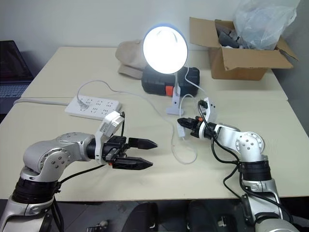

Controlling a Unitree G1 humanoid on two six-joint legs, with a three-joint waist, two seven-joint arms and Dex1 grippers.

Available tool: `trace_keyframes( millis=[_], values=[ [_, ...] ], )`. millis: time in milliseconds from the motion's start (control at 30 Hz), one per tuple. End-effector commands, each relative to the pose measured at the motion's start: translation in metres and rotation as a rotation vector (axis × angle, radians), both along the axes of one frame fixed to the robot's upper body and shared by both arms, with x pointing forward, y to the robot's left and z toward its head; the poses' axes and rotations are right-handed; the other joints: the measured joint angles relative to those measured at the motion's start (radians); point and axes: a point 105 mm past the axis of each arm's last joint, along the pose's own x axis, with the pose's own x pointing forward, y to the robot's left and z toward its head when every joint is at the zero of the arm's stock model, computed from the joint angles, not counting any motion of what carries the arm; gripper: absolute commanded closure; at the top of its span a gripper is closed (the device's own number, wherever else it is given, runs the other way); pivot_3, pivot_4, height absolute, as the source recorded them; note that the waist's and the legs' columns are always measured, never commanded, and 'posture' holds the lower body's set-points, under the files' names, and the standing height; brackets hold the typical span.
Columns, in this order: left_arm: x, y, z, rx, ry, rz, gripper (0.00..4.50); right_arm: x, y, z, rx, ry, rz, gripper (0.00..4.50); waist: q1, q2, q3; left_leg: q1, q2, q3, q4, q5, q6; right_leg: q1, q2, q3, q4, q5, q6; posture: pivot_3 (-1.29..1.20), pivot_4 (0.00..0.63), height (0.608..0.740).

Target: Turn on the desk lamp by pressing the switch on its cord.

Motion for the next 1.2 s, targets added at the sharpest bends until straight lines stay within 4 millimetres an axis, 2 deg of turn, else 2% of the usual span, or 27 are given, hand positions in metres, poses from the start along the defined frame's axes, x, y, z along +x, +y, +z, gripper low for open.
trace_keyframes(
  millis=[33, 133, 333, 433, 567, 600, 633, 700, 733, 767, 800, 1067, 1200],
  values=[
    [-0.002, 0.000, 0.006, 0.000, -0.066, 0.005, 0.00, 0.011, -0.010, -0.003, -0.052, -0.010, -0.073, 4.13, 0.001, 0.000, 0.000, 0.000, 0.000, 0.000, 0.000, 0.000, 0.000, 0.000, 0.000, 0.000, 0.000, 0.000, 0.000, 0.00, 0.150, 0.740],
    [0.002, 0.001, 0.003, 0.009, -0.085, 0.043, 0.00, 0.013, -0.016, -0.008, -0.095, -0.002, -0.088, 4.13, 0.000, 0.000, 0.000, 0.000, 0.001, 0.000, 0.000, 0.000, 0.000, 0.000, 0.001, 0.000, 0.000, 0.000, 0.000, 0.00, 0.150, 0.740],
    [0.030, 0.008, -0.005, 0.075, -0.236, 0.193, 0.00, 0.011, -0.021, -0.012, -0.143, -0.005, -0.109, 4.13, 0.004, 0.000, 0.000, 0.001, 0.001, 0.001, 0.000, 0.000, 0.000, 0.000, 0.001, 0.000, 0.000, 0.000, 0.000, 0.00, 0.150, 0.740],
    [0.027, 0.010, -0.018, 0.158, -0.306, 0.158, 0.00, 0.012, -0.023, -0.012, -0.148, -0.007, -0.121, 4.13, 0.004, 0.000, 0.000, 0.001, 0.002, 0.001, 0.000, 0.000, 0.000, 0.000, 0.001, 0.000, 0.000, 0.001, 0.000, 0.00, 0.150, 0.740],
    [0.021, 0.010, -0.024, 0.182, -0.331, 0.115, 0.00, 0.014, -0.025, -0.011, -0.155, -0.015, -0.142, 4.13, 0.004, 0.000, 0.000, 0.001, 0.002, 0.002, 0.000, 0.000, 0.000, 0.000, 0.001, 0.001, 0.000, 0.001, 0.000, 0.00, 0.150, 0.740],
    [0.020, 0.009, -0.026, 0.188, -0.339, 0.106, 0.00, 0.015, -0.025, -0.011, -0.156, -0.016, -0.151, 3.43, 0.004, 0.000, 0.000, 0.001, 0.002, 0.002, 0.000, 0.000, 0.000, 0.000, 0.001, 0.001, 0.000, 0.001, 0.000, 0.00, 0.150, 0.740],
    [0.020, 0.009, -0.027, 0.190, -0.344, 0.101, 0.00, 0.016, -0.025, -0.011, -0.156, -0.016, -0.158, 3.30, 0.004, 0.000, 0.000, 0.001, 0.002, 0.002, 0.000, 0.000, 0.000, 0.000, 0.001, 0.001, 0.000, 0.001, 0.000, 0.00, 0.150, 0.740],
    [0.019, 0.007, -0.028, 0.186, -0.344, 0.096, 0.00, 0.017, -0.026, -0.010, -0.155, -0.018, -0.175, 2.68, 0.002, 0.000, 0.000, 0.001, 0.002, 0.003, 0.000, 0.000, 0.000, 0.000, 0.001, 0.001, 0.000, 0.001, 0.000, 0.00, 0.150, 0.740],
    [0.018, 0.007, -0.029, 0.184, -0.344, 0.094, 0.00, 0.018, -0.027, -0.010, -0.155, -0.019, -0.180, 2.59, 0.002, 0.000, 0.000, 0.001, 0.003, 0.003, 0.000, 0.000, 0.000, 0.000, 0.001, 0.001, 0.000, 0.001, -0.001, 0.00, 0.150, 0.740],
    [0.018, 0.006, -0.029, 0.181, -0.344, 0.091, 0.00, 0.018, -0.027, -0.010, -0.156, -0.020, -0.183, 2.24, 0.002, 0.000, 0.000, 0.001, 0.003, 0.003, 0.000, 0.000, 0.000, 0.000, 0.002, 0.001, 0.000, 0.001, -0.001, 0.00, 0.150, 0.740],
    [0.018, 0.006, -0.029, 0.180, -0.345, 0.091, 0.00, 0.018, -0.027, -0.010, -0.160, -0.021, -0.185, 2.06, 0.001, 0.000, 0.000, 0.001, 0.003, 0.003, 0.000, 0.000, 0.000, 0.000, 0.002, 0.001, 0.000, 0.001, -0.001, 0.00, 0.150, 0.740],
    [0.017, 0.007, -0.032, 0.174, -0.338, 0.091, 0.00, 0.014, -0.033, 0.014, -0.112, -0.093, -0.206, 0.14, 0.001, 0.000, 0.000, 0.001, 0.004, 0.004, 0.000, 0.000, 0.000, -0.001, 0.003, 0.002, 0.000, 0.001, 0.000, 0.00, 0.150, 0.740],
    [0.023, 0.013, -0.029, 0.176, -0.369, 0.141, 0.00, -0.007, -0.046, 0.031, -0.222, -0.217, -0.139, 0.05, 0.005, 0.001, 0.000, 0.001, 0.005, 0.004, 0.000, 0.000, 0.000, -0.001, 0.003, 0.002, 0.000, 0.001, 0.000, 0.00, 0.150, 0.740]
  ],
)
